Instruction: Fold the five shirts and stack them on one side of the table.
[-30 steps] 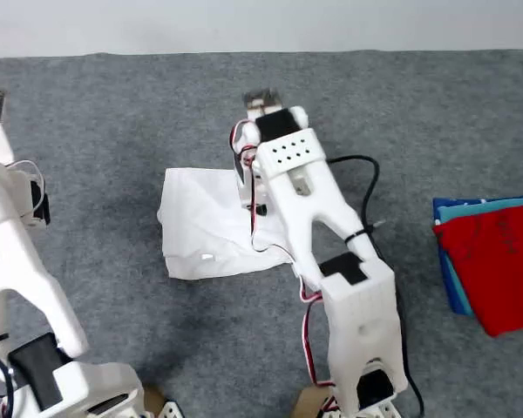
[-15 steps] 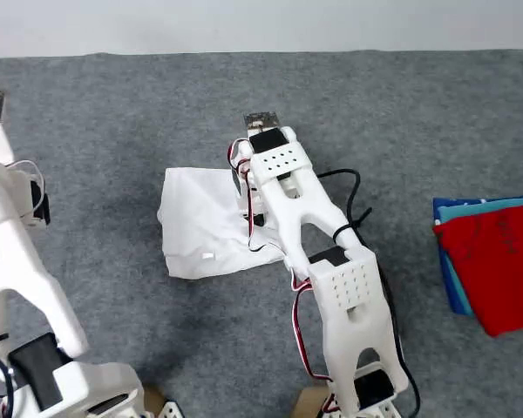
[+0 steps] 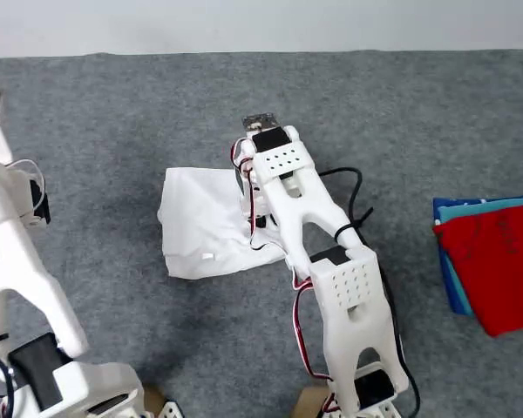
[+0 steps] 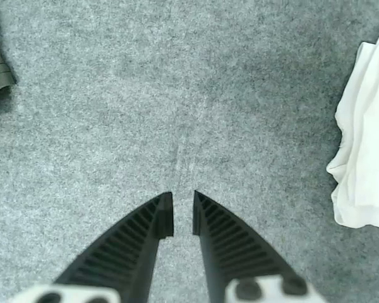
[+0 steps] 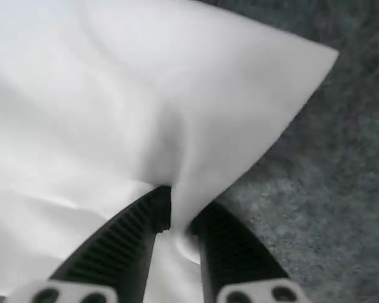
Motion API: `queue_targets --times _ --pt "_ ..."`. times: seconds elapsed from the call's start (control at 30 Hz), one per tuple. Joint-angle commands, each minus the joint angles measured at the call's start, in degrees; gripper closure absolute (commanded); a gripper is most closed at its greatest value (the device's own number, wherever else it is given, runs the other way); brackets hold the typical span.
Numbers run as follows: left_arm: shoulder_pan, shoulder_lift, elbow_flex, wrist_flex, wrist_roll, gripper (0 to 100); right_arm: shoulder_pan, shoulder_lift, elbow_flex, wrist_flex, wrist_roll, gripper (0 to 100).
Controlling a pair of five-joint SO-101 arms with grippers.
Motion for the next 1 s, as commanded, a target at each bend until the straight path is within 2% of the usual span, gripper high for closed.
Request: queue_targets --times 0.0,0.1,0.23,0.4,0.53,0.73,0.83,0.97 --pt "0.2 -2.8 0.0 1.4 0.5 94 2.0 -0.4 -0.7 2.1 1.3 98.8" --pt "0.2 -2.8 0.0 1.4 0.5 94 5.3 -0.3 -4.4 5.1 2.3 98.8" --pt "0.2 -2.8 0.0 1.4 0.5 94 9.8 0.0 -10.5 7.5 15.9 98.8" --pt "0.2 -2.8 0.0 1.4 0.4 94 16.6 0.3 -15.4 6.9 29.0 98.8" --pt "0.3 -2.8 0.0 1.4 0.4 94 19.5 0.3 -16.0 3.6 43.1 98.8" --pt "0.2 -2.8 0.5 1.4 0.2 94 22.3 0.3 -16.0 -5.4 57.1 98.8" --pt "0.2 -2.8 2.4 1.4 0.2 94 23.2 0.5 -15.8 -11.4 61.5 98.8" --pt "0.2 -2.9 4.5 1.4 0.2 95 23.3 2.4 -16.0 -15.7 61.8 98.8"
